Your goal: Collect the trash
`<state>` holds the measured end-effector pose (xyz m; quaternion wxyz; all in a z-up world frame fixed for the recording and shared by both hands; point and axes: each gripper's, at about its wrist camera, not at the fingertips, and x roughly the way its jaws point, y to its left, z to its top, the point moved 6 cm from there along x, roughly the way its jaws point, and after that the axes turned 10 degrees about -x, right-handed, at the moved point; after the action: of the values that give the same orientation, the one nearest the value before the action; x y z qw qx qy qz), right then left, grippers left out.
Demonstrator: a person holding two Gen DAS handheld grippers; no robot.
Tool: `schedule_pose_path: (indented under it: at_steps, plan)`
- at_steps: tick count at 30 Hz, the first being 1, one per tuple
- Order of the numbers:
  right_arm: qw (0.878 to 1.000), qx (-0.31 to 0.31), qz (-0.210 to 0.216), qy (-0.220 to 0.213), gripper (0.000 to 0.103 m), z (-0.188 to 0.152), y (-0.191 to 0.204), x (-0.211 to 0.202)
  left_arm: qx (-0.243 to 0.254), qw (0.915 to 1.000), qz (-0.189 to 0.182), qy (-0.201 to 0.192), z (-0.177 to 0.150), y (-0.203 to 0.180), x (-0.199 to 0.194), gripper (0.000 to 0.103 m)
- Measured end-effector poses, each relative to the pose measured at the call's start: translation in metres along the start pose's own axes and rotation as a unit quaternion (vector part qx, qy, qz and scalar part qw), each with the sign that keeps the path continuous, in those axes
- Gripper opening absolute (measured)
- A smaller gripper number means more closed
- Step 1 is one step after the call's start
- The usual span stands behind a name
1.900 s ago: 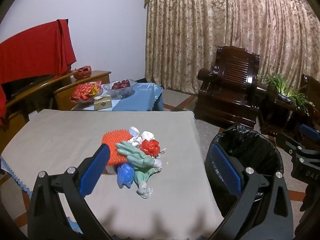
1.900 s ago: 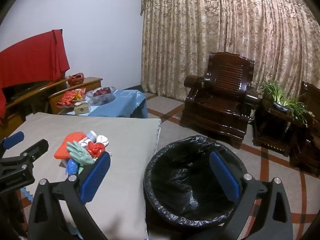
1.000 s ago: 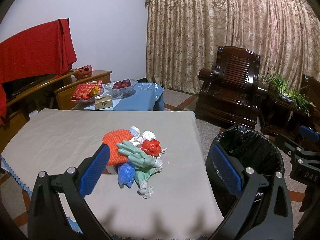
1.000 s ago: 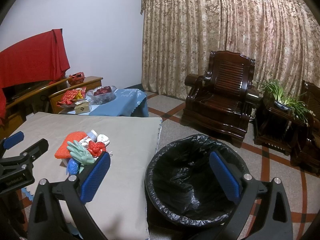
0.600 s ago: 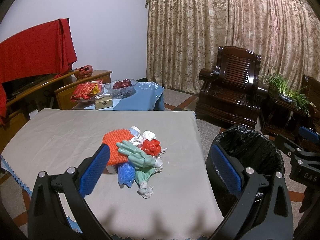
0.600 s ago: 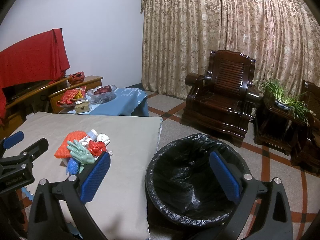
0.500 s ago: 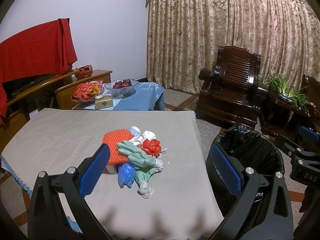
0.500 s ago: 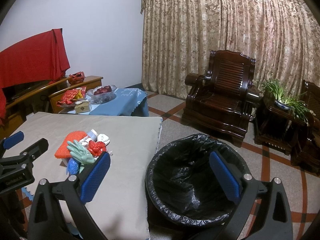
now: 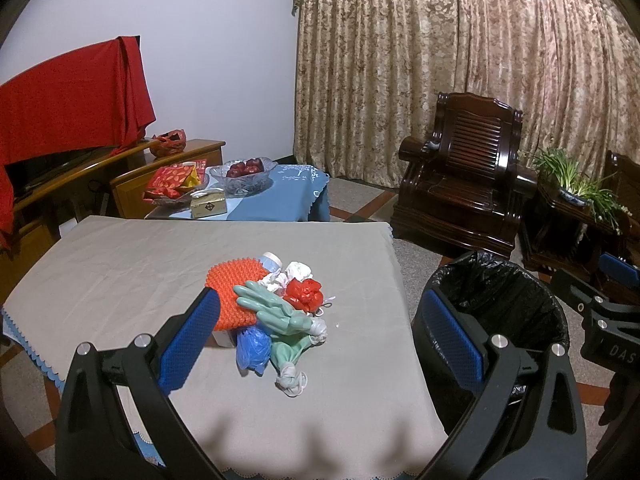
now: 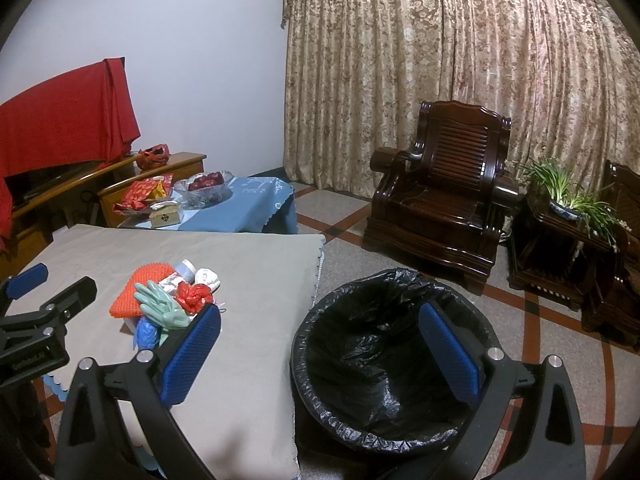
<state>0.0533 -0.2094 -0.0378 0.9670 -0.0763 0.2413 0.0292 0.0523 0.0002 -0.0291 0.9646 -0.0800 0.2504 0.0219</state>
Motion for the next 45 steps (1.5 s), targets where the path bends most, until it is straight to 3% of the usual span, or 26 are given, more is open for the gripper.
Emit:
schedule_pose_path:
  at_steps: [29, 40, 45]
  plan:
    - [1.000, 0.001, 0.001, 0.002, 0.097, 0.001, 0.001, 0.002, -0.001, 1.0000, 0.000, 0.001, 0.000, 0.000, 0.000, 0.098]
    - [1.000, -0.001, 0.013, -0.001, 0.097, -0.007, 0.022, 0.021, -0.013, 0.9999, 0.003, 0.002, -0.007, 0.024, 0.013, 0.098]
    - [0.999, -0.006, 0.035, -0.001, 0.097, -0.001, 0.045, 0.041, -0.022, 0.9989, 0.038, -0.015, -0.005, 0.054, 0.026, 0.098]
